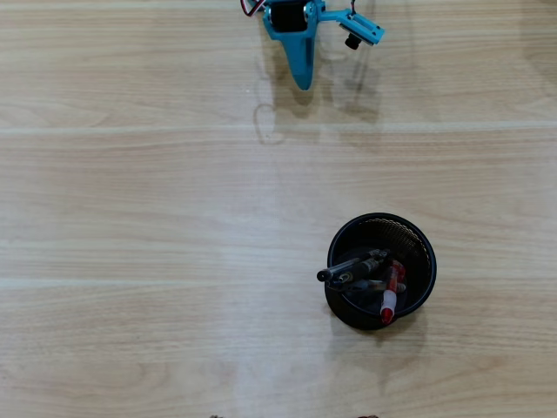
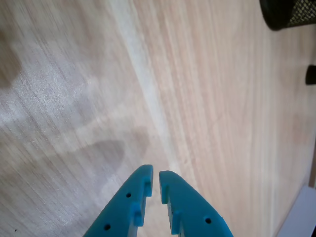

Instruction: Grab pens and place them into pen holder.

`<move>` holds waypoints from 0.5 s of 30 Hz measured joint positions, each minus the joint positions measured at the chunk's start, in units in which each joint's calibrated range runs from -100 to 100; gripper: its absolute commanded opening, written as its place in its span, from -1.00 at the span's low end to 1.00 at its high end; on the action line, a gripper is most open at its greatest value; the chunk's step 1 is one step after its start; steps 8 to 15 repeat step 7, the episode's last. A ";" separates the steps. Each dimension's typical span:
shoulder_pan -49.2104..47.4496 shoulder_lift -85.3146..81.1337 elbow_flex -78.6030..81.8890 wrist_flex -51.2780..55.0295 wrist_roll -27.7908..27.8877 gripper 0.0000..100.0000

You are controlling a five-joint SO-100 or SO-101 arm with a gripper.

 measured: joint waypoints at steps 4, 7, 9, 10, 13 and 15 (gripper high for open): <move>0.00 0.00 0.00 -0.17 0.00 -0.94; 0.00 0.00 0.00 -0.17 0.00 -0.94; 0.00 0.00 0.00 -0.17 0.00 -0.94; 0.00 0.00 0.00 -0.17 0.00 -0.94; 0.00 0.00 0.00 -0.17 0.00 -0.94; 0.00 0.00 0.00 -0.17 0.00 -0.94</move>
